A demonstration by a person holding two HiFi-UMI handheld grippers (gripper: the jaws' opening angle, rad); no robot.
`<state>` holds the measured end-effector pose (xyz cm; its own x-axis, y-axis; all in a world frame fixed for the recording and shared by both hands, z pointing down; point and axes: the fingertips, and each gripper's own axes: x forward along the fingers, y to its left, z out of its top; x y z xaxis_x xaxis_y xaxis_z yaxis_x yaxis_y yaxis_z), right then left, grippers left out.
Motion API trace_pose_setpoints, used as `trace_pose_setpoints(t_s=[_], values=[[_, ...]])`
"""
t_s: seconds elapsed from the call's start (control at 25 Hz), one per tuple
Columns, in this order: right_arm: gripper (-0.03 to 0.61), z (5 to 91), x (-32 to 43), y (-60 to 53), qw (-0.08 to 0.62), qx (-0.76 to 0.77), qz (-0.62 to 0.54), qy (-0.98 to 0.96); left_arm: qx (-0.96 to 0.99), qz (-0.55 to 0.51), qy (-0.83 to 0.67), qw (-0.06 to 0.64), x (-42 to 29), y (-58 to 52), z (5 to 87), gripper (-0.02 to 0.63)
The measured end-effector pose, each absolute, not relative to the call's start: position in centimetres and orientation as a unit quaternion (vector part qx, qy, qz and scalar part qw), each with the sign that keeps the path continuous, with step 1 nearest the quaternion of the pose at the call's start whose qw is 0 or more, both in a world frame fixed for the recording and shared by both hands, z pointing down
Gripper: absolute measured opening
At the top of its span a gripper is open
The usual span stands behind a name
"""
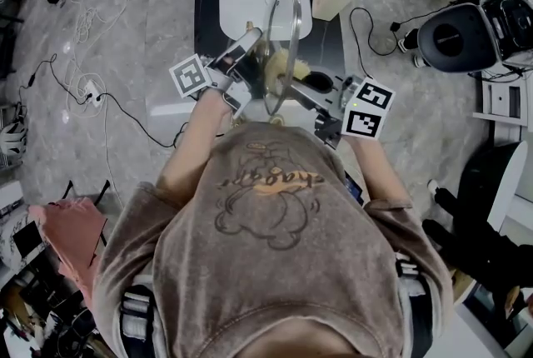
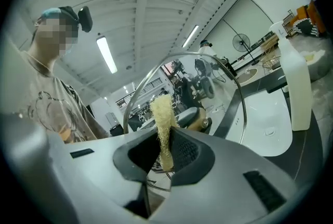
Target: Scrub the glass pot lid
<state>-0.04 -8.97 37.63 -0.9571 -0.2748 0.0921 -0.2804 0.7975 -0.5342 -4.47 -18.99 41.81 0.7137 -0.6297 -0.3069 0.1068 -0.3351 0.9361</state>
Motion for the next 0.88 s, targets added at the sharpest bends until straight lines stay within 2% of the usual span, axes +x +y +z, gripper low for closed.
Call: trace_pose_setpoints(t_s=[0.48,0.88], values=[[0.04,34.6,0.9,-12.6,-0.043,0.198,0.261,-0.944,0.752,-0.326,-0.168,0.547,-4.0,-18.0,41.5,0.183],[0.04,37.5,0.5,-15.1,0.003,0.232,0.241,-0.942,0.755,-0.316,-0.163,0.55,-3.6,-17.5,41.7,0.183]])
